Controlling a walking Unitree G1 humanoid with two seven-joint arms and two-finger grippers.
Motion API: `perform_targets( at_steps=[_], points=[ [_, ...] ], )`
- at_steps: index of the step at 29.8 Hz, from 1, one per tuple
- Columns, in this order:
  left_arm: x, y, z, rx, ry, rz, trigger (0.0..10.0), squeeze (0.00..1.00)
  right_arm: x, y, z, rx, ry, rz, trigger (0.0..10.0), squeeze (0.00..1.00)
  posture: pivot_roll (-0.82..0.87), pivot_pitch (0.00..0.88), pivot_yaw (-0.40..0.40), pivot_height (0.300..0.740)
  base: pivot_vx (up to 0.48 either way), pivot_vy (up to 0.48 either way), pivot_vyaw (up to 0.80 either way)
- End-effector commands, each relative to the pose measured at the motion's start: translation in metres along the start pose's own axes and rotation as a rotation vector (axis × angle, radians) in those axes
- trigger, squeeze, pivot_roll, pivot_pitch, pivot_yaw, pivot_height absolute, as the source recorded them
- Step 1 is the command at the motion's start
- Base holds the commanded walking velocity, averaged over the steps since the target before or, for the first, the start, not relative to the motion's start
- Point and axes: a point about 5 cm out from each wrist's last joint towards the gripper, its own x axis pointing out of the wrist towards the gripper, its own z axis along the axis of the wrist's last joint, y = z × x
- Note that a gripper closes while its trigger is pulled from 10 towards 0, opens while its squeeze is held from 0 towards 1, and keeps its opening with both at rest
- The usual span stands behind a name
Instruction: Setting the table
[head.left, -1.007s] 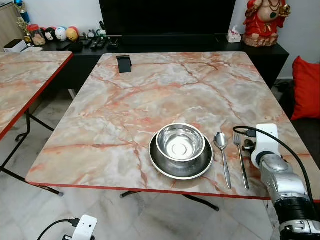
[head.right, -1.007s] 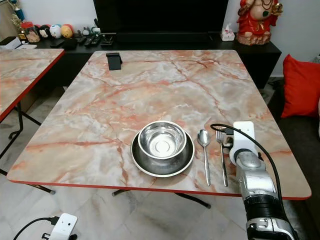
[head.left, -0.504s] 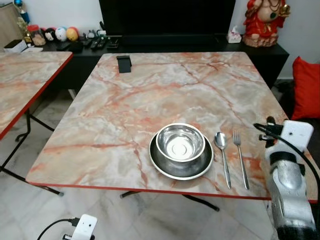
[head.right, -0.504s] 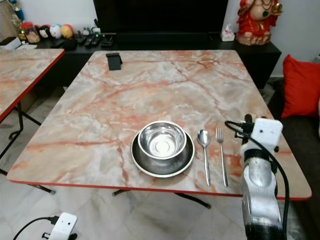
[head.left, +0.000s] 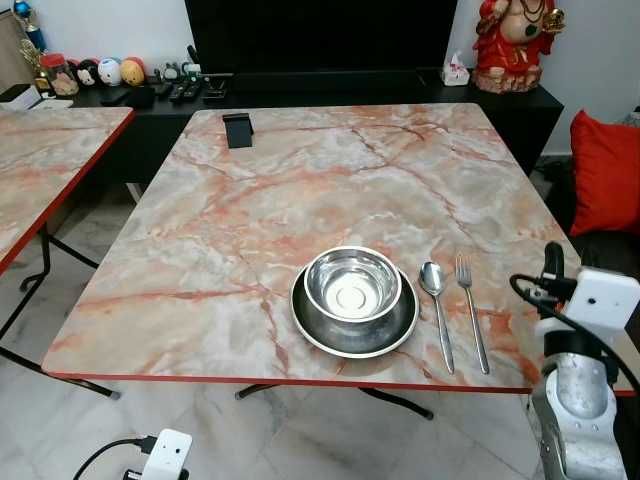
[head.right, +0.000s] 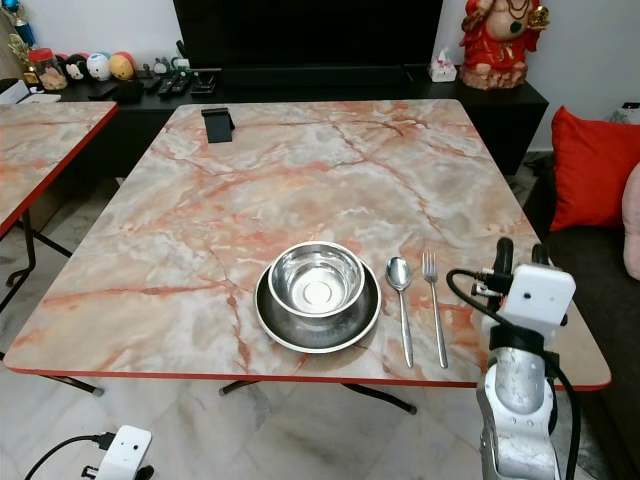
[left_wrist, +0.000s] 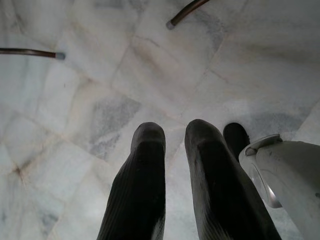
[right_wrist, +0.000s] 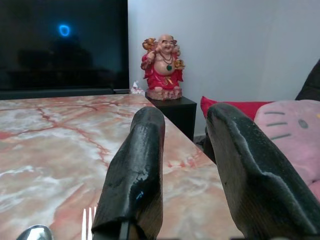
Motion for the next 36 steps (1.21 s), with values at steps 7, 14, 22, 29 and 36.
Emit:
perform_targets(
  at_steps=[7,14,22,29,36],
  points=[
    [-0.003,-0.002,-0.011,-0.01,0.03,-0.006,10.0,0.0,0.002,0.01,0.004,0.036,-0.027,0.018,10.0,0.0,-0.03,0.0,0.028,0.74,0.0,0.328,0.0],
    [-0.002,-0.004,-0.008,-0.024,0.015,-0.002,10.0,0.0,0.011,0.013,0.012,0.05,-0.052,0.021,10.0,0.0,-0.02,0.0,0.02,0.74,0.0,0.335,0.0],
    [-0.001,-0.004,-0.006,-0.038,0.008,0.007,10.0,0.0,0.016,0.015,0.016,0.048,-0.061,0.028,10.0,0.0,-0.01,0.0,0.012,0.74,0.0,0.338,0.0],
    [-0.001,-0.003,-0.004,-0.045,0.005,0.012,10.0,0.0,0.02,0.02,0.021,0.062,-0.078,0.032,10.0,0.0,-0.02,0.0,0.014,0.74,0.0,0.346,0.0],
    [-0.001,-0.002,-0.003,-0.045,0.004,0.016,10.0,0.0,0.02,0.024,0.022,0.058,-0.085,0.046,10.0,0.0,-0.02,0.0,0.016,0.74,0.0,0.349,0.0]
  ],
)
